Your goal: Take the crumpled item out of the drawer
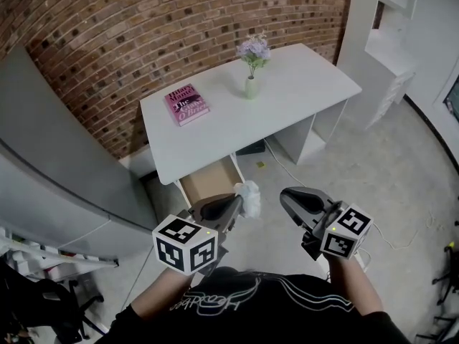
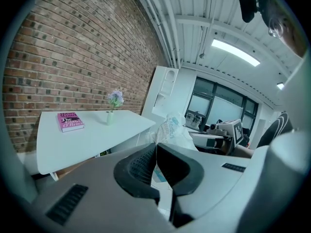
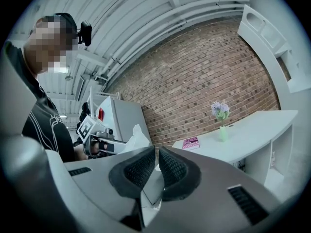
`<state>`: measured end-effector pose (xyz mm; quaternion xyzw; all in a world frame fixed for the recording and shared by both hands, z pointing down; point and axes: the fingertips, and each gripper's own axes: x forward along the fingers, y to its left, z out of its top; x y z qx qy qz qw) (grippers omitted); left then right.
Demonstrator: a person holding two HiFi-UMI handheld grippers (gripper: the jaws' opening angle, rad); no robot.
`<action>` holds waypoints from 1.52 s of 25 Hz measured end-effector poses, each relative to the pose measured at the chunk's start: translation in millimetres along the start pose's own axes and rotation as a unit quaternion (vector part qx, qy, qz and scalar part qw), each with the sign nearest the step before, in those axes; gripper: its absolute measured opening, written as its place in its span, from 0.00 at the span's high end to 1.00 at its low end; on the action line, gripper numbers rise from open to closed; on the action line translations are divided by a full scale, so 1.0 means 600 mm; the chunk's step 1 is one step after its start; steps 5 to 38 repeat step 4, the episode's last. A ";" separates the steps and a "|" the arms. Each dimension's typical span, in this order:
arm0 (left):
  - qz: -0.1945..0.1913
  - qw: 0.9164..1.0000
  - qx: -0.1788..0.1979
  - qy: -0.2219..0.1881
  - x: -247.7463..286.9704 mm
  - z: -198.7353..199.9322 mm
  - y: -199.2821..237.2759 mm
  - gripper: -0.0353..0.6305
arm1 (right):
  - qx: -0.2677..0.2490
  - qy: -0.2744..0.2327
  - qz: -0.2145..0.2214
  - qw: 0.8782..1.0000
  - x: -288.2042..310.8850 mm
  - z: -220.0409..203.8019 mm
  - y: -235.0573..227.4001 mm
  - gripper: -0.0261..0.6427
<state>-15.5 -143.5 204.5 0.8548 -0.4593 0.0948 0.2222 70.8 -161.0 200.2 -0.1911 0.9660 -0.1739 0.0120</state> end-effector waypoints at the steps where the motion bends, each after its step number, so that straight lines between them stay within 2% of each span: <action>1: 0.002 1.000 0.002 0.000 0.001 0.001 0.001 0.91 | 0.000 0.001 0.000 1.000 0.002 -0.001 -0.002 0.88; 38: 0.006 1.000 0.007 -0.002 0.003 0.005 0.005 0.91 | 0.001 0.002 -0.001 1.000 0.007 0.001 -0.007 0.88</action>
